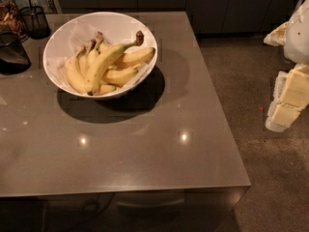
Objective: Pick banana from white bowl
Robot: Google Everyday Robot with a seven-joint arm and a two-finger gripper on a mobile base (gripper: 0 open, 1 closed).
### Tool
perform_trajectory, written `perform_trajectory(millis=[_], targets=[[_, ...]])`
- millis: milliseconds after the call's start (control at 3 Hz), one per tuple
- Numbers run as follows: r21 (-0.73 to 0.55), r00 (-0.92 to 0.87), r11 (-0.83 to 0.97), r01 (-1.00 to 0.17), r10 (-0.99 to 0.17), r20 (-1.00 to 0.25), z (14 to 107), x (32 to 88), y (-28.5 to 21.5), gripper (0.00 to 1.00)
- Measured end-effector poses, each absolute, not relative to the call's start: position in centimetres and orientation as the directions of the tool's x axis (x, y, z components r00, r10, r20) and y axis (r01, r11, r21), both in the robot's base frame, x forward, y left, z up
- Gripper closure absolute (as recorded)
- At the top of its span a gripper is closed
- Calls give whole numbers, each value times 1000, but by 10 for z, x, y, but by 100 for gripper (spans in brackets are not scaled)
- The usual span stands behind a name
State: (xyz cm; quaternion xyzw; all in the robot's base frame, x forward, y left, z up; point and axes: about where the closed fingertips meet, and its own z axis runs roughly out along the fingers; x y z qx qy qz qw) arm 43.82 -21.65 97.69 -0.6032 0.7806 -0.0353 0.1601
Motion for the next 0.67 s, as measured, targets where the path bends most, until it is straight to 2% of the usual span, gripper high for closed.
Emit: perform_trajectory(millis=[667], targets=[[-250, -208, 261, -932, -953, -220, 981, 443, -210, 0]])
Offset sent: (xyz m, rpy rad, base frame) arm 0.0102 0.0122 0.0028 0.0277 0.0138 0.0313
